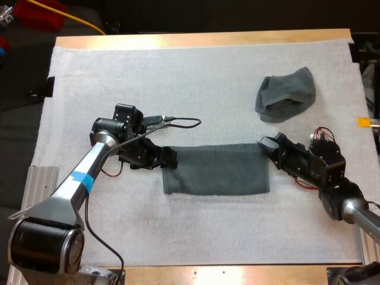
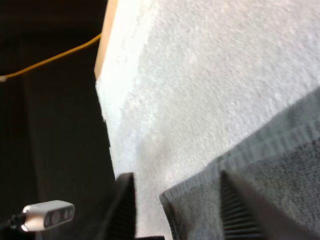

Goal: Pick towel from pile, fold and stack

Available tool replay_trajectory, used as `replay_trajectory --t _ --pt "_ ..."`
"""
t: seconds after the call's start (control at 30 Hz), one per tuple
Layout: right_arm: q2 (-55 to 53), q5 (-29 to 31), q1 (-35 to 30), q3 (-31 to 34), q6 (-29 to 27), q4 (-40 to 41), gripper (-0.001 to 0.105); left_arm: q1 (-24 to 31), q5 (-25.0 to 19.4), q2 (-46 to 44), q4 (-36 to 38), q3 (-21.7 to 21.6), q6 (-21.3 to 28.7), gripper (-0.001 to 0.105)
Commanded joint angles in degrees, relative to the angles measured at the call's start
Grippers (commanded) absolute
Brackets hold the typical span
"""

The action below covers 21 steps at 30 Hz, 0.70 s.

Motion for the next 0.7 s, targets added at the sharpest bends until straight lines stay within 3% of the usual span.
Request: replay_trajectory --t 0.0,0.07,0.33,0.67 --pt "-0.12 -0.66 -0.24 -0.48 -1.43 -2.82 0.063 0.13 0.38 -1.4 0.92 -0.41 1.4 0.069" --pt "-0.12 -2.23 -0.24 -0.48 -4.03 -3.91 0.069 0.13 0.38 -3.13 1.54 -0.41 2.2 0.069" --pt "-2.84 -4.17 -0.24 -0.64 -6.49 -2.88 0.069 0.13 0.38 -11.89 5.18 -0.41 5.87 0.069" --pt "-12.4 -1.39 -0.24 -1.23 -14.91 15.66 0.069 0.13 0.38 -21.57 8.85 -0.35 5.86 0.069"
